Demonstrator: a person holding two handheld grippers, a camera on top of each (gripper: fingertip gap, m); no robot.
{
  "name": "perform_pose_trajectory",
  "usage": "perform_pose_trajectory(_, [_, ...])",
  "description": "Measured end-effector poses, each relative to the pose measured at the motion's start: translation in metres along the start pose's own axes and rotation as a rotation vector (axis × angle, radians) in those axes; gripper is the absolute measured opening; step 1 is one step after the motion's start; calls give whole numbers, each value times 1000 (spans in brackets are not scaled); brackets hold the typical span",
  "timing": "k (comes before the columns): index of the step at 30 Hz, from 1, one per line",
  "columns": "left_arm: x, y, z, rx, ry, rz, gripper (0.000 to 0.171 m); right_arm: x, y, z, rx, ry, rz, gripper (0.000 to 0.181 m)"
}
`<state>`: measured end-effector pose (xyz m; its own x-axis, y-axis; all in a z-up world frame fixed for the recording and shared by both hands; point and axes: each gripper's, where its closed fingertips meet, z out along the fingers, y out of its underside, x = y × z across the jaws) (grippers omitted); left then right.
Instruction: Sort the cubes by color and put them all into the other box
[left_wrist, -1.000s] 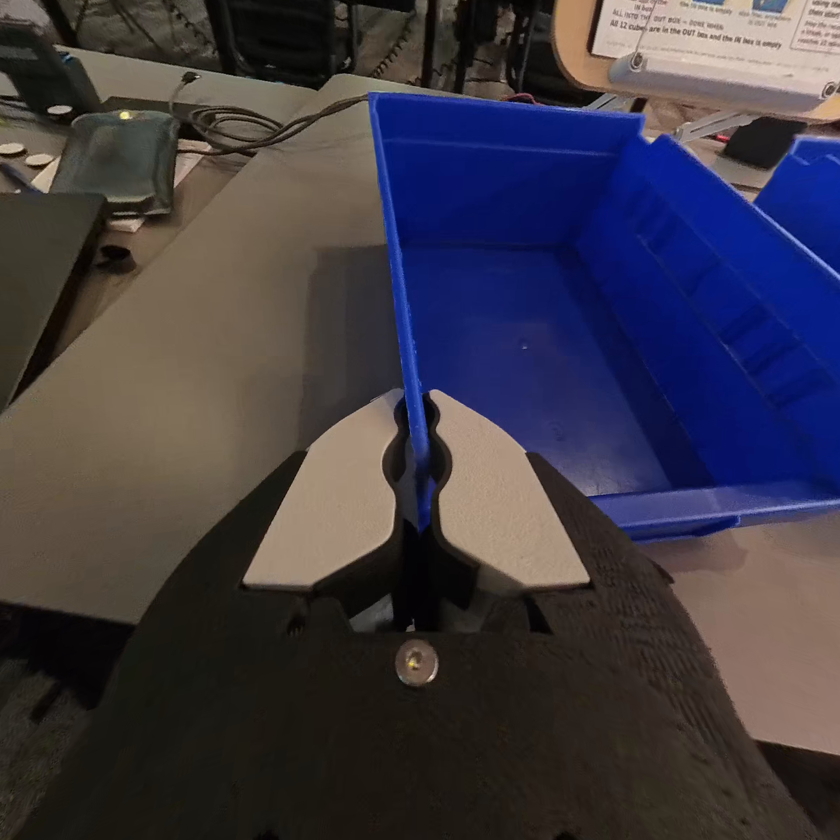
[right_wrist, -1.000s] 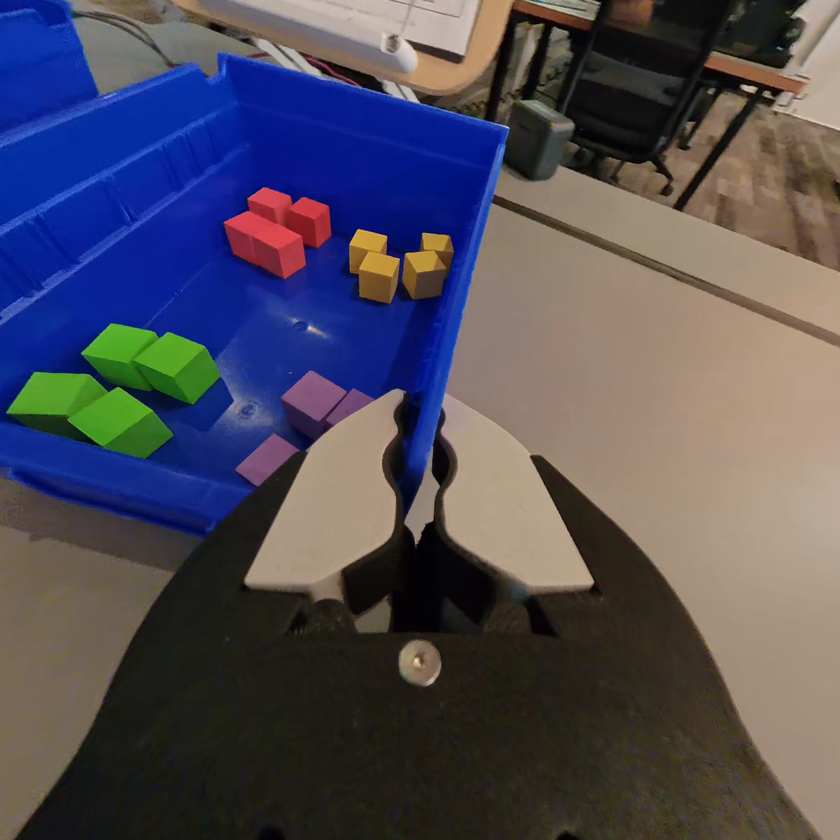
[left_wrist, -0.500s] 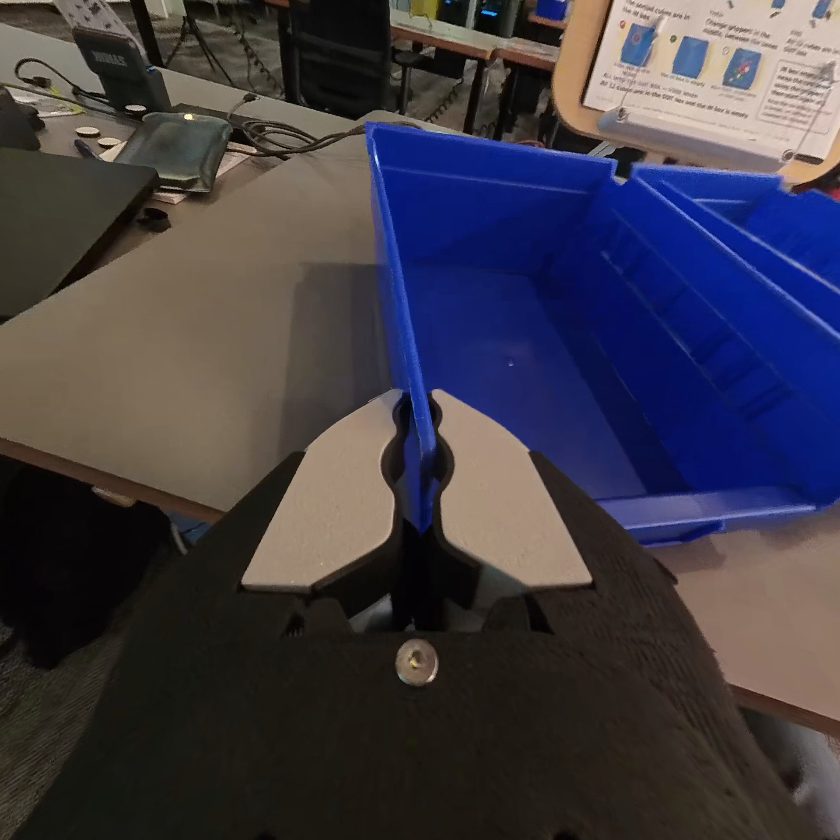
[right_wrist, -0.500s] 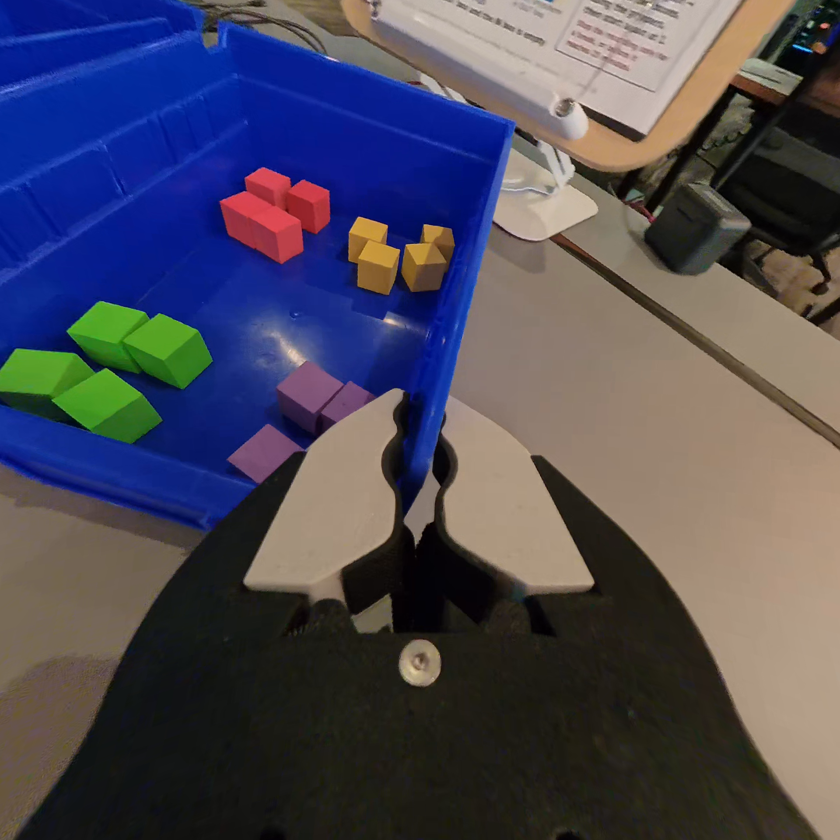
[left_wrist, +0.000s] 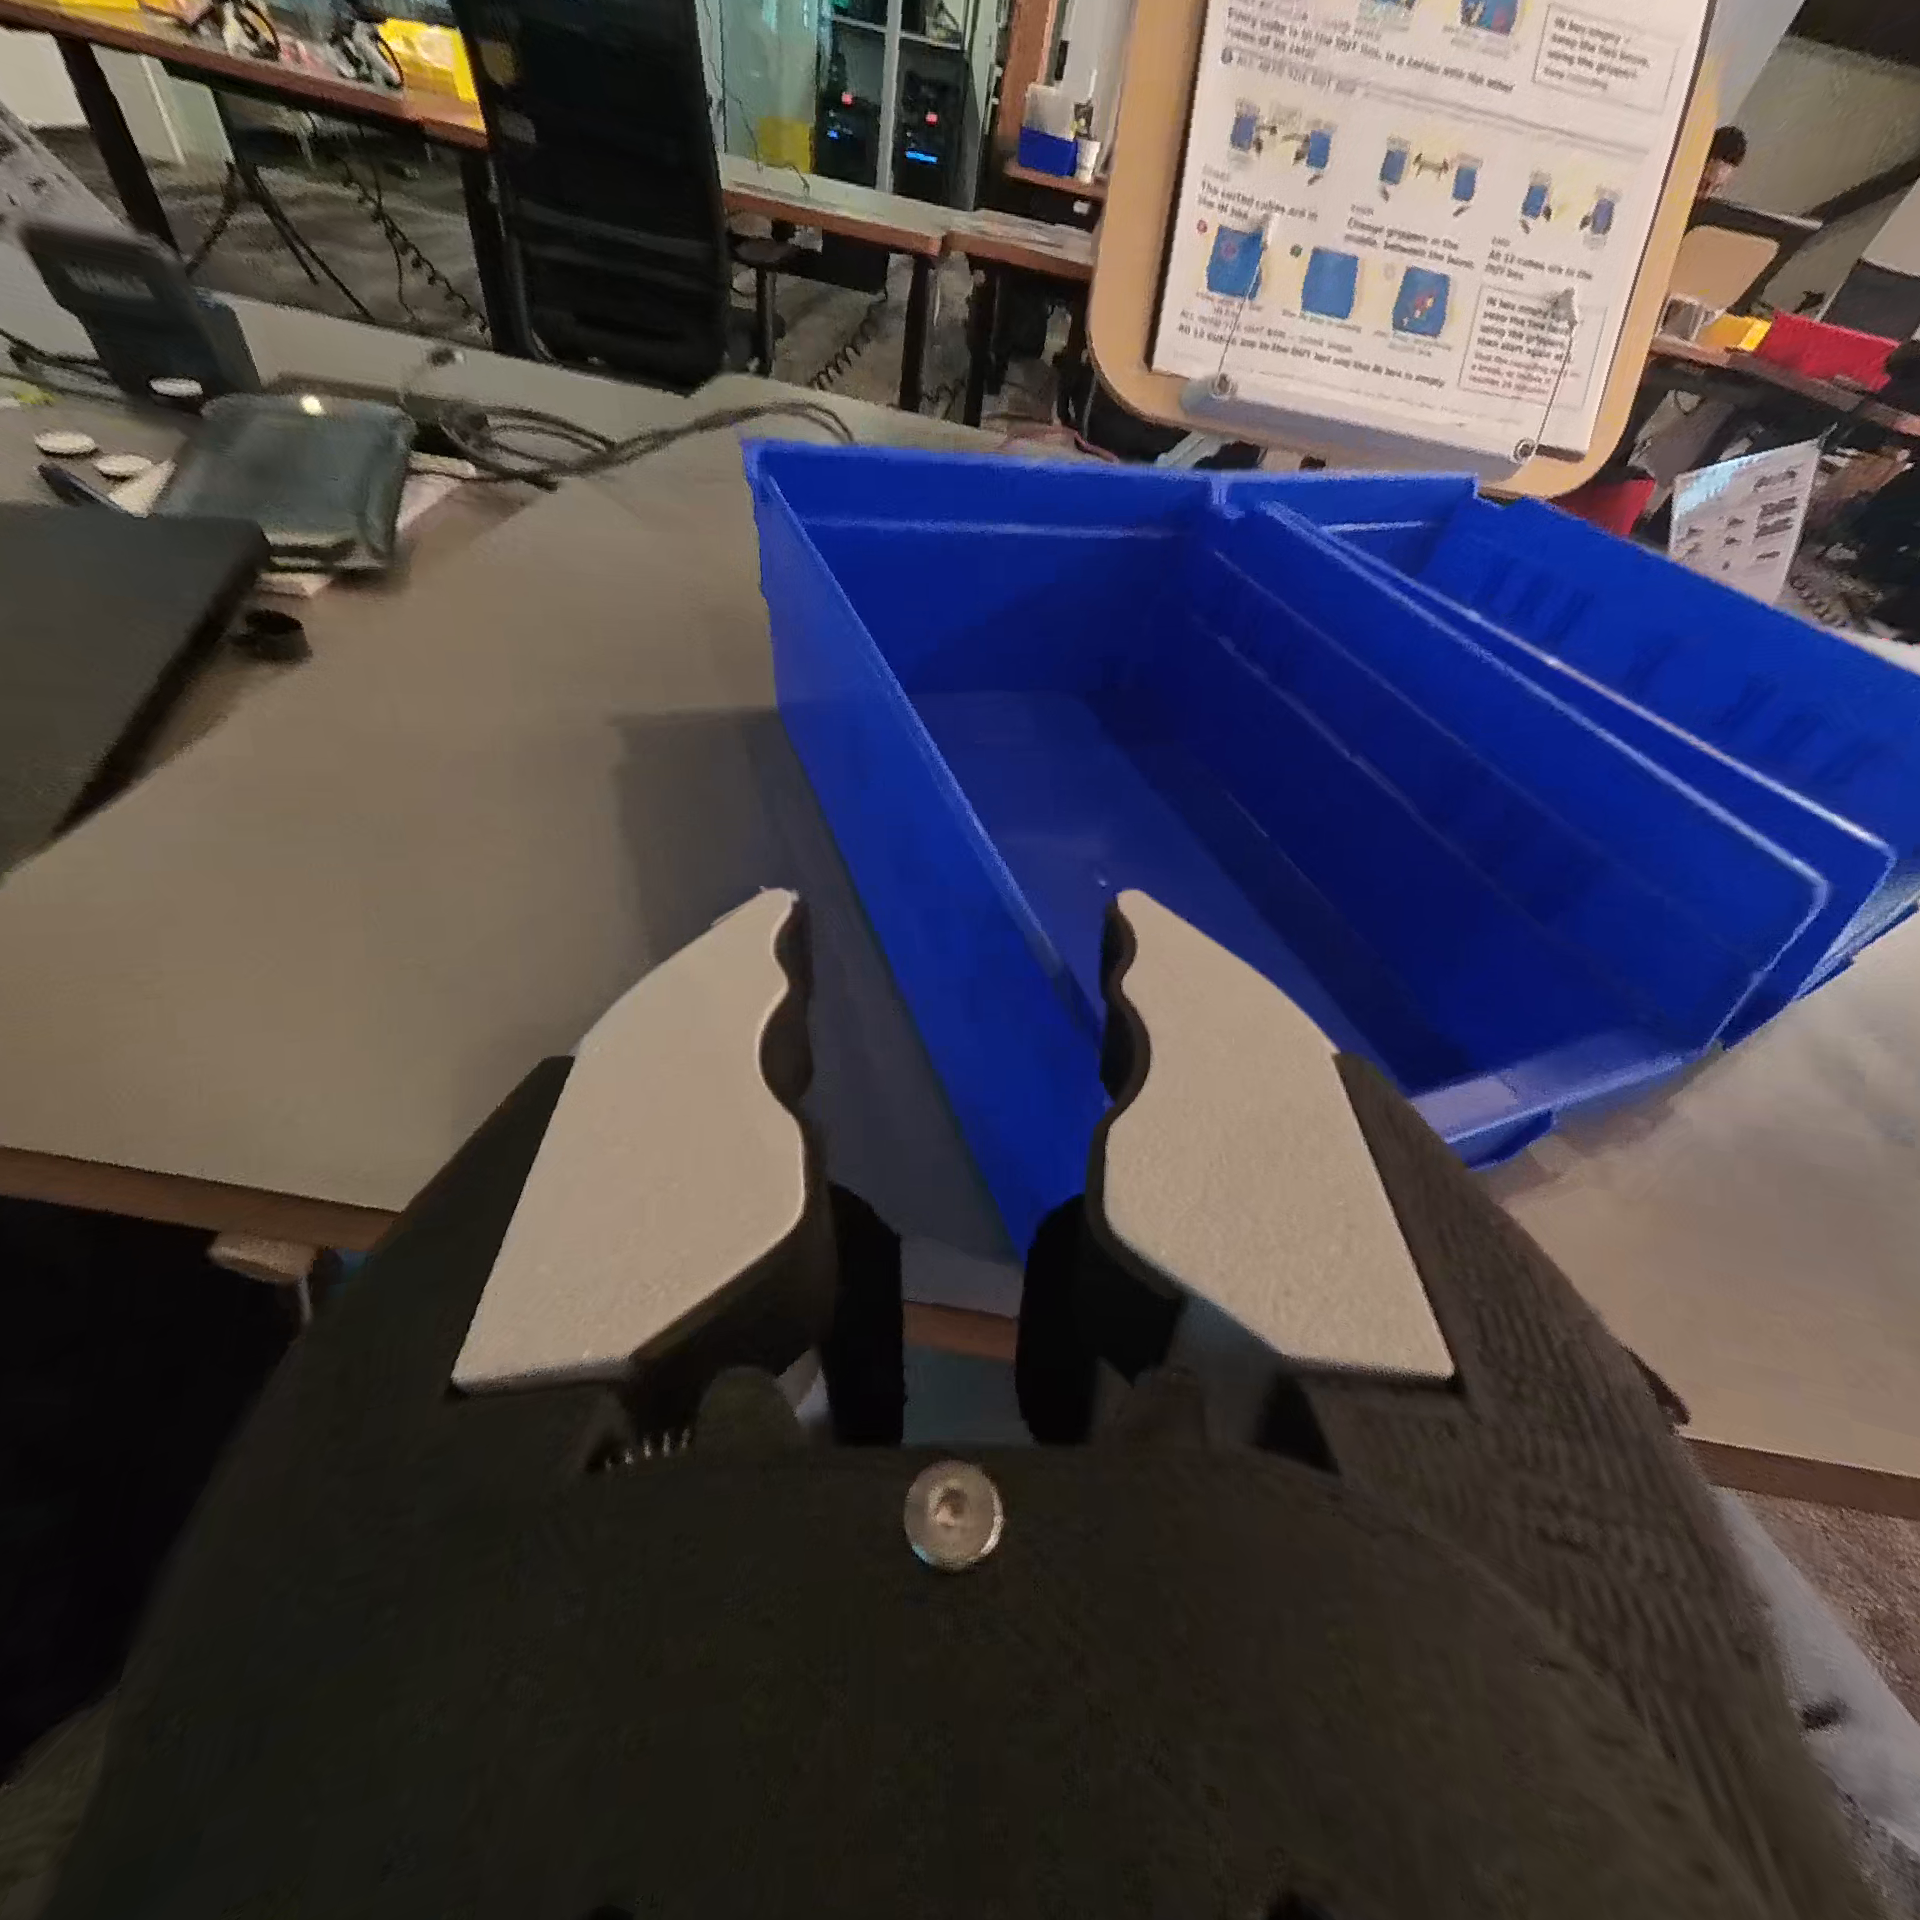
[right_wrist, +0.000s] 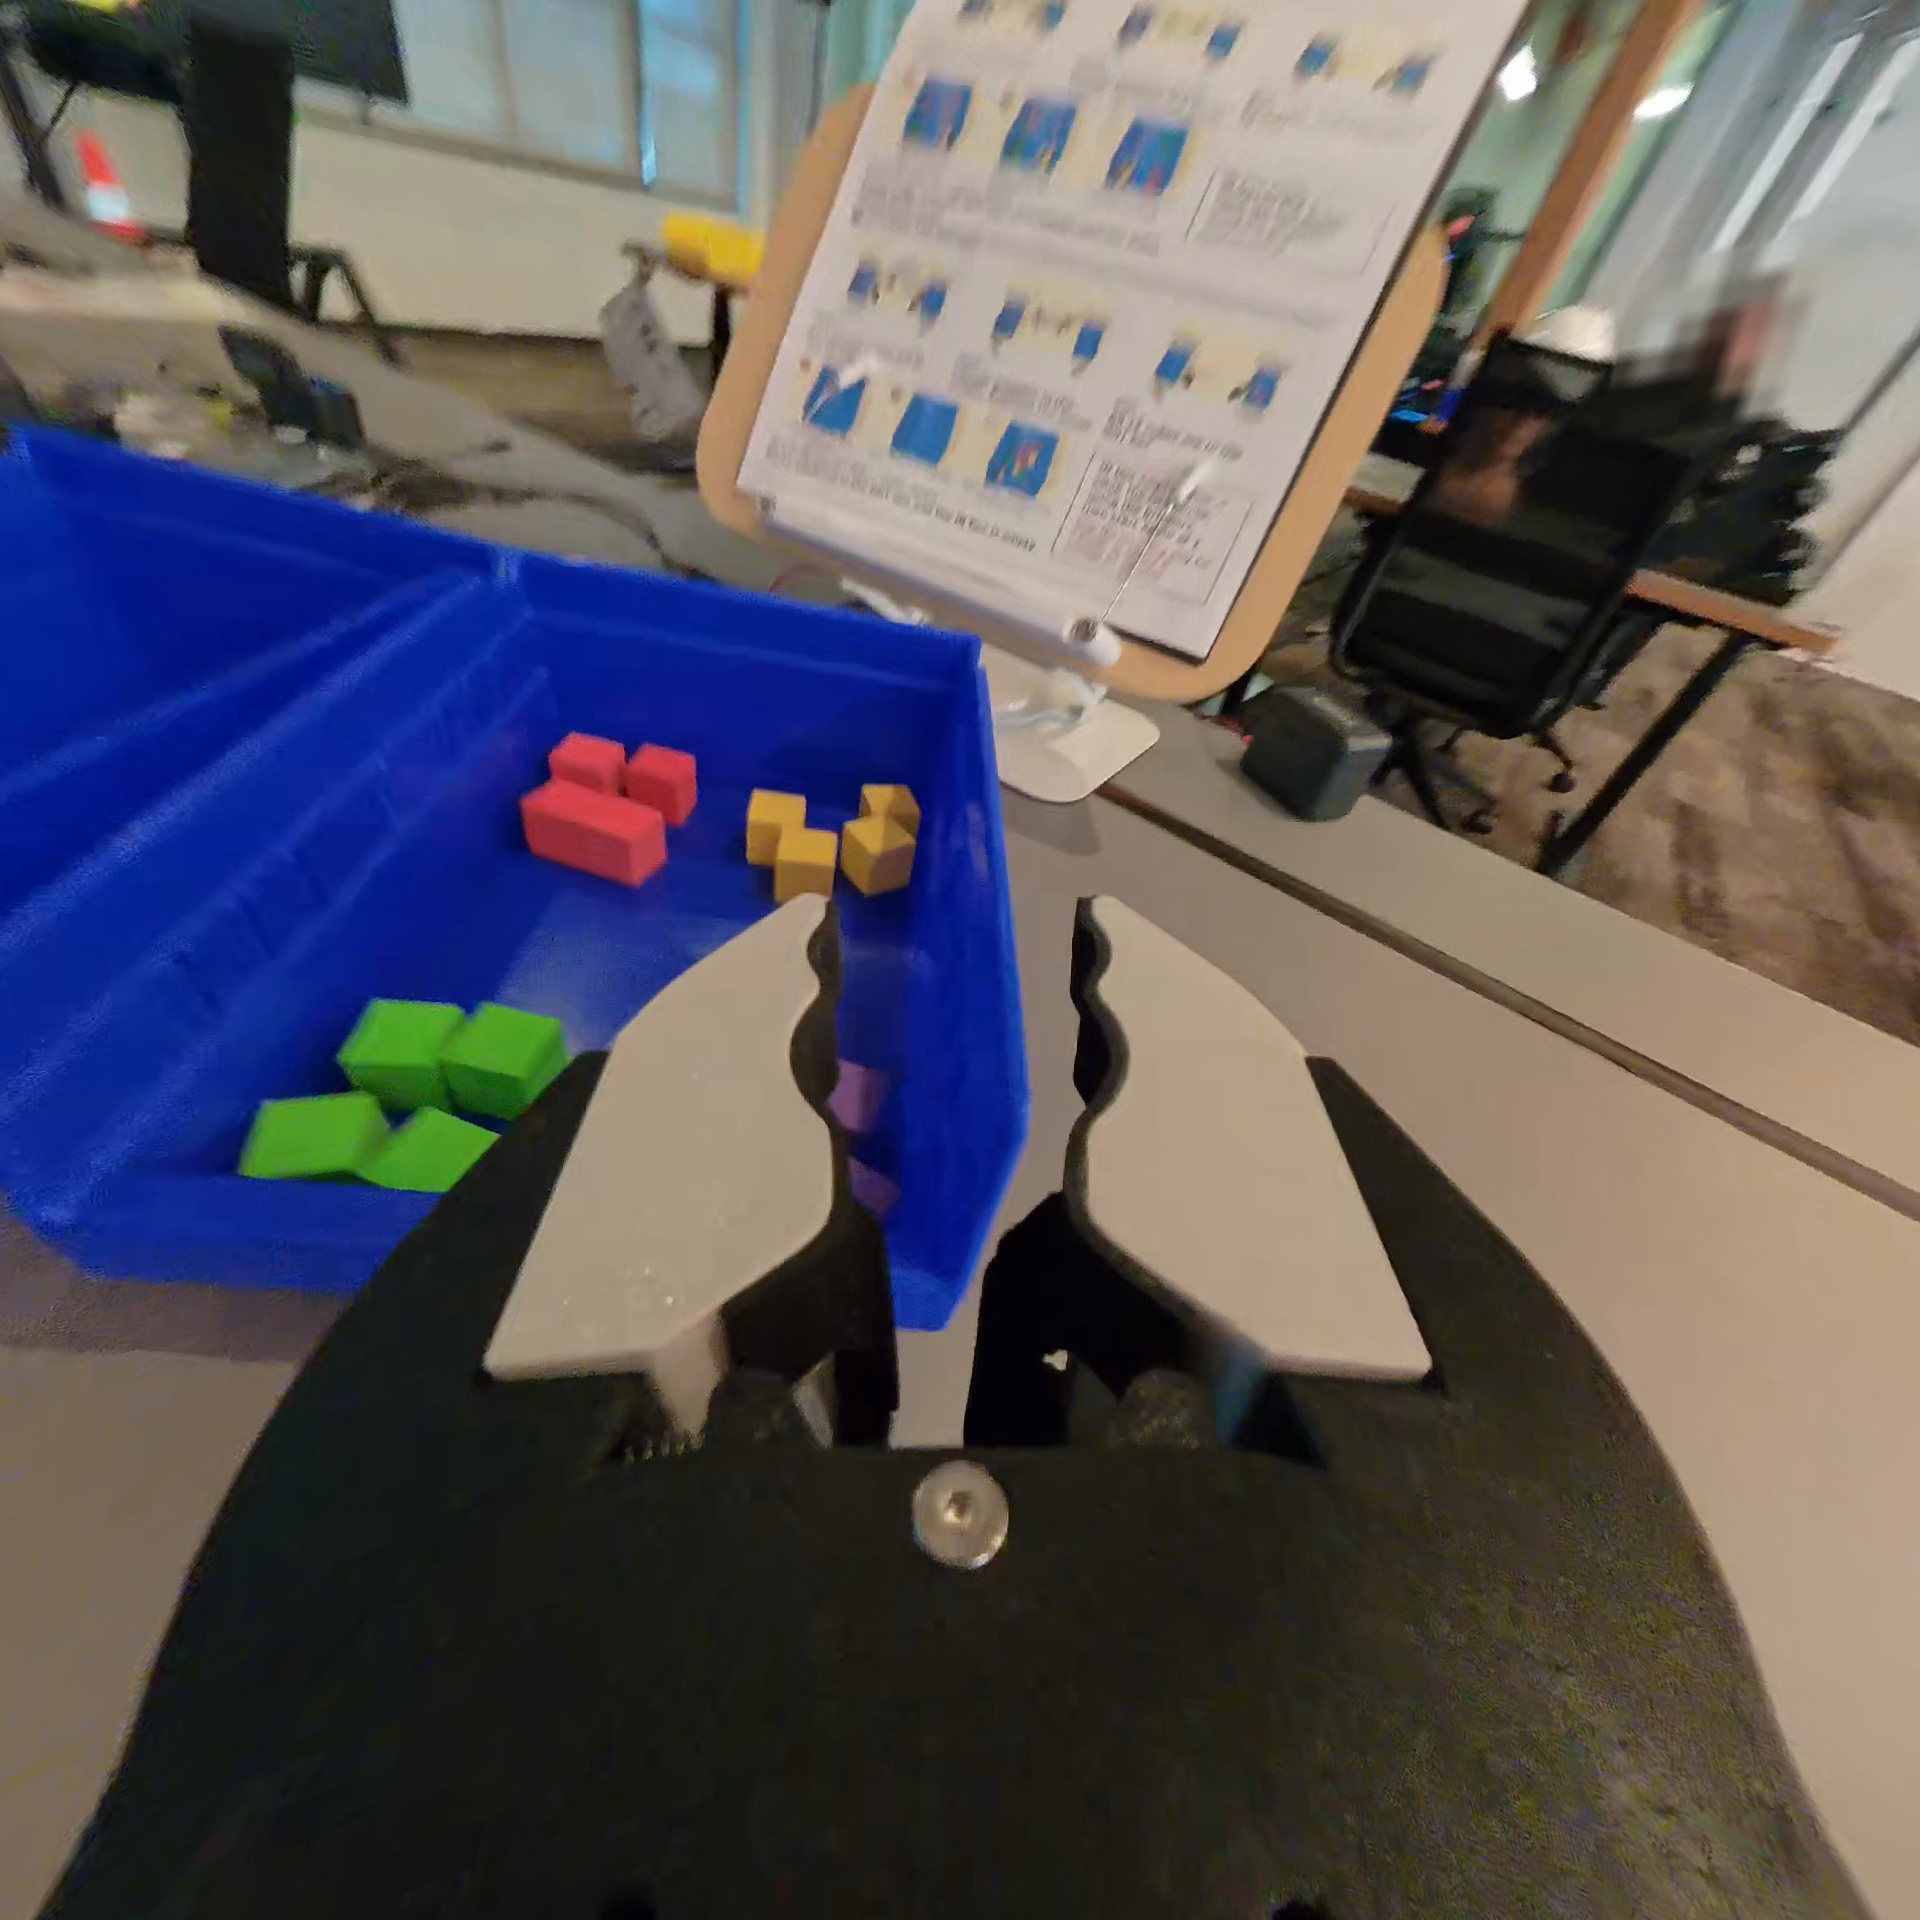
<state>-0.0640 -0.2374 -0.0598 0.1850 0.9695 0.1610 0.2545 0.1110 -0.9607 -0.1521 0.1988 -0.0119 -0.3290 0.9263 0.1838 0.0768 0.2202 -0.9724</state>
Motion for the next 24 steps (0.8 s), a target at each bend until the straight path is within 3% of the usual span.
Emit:
perform_pose_trajectory(3, [-5, -30, -7, 41, 23, 76, 55, -46, -23, -34, 69, 73, 21, 36])
perform_pose_trajectory(5, [-7, -53, -6, 56, 55, 129, 55, -95, -28, -49, 74, 41, 13, 31])
perform_pose_trajectory(8, [-7, -78, 9, 32, 129, 176, 55, -168, -19, -51, 20, -73, 18, 24])
perform_pose_trajectory(10, [-7, -83, 23, -2, 170, 218, 52, -200, -5, -42, -36, -116, 23, 24])
perform_pose_trajectory(15, [-13, -79, 64, -77, 233, 251, 50, -229, 29, -9, -171, -172, 121, 25])
perform_pose_trajectory(18, [-30, -79, 88, -88, 195, 254, 50, -233, 30, 1, -176, -192, 171, 24])
perform_pose_trajectory(22, [-32, -56, 107, -175, 238, 129, 51, -237, 28, 10, -181, -195, 151, 19])
perform_pose_trajectory(24, [-29, -51, 112, -171, 233, 133, 51, -241, 29, 13, -191, -215, 138, 7])
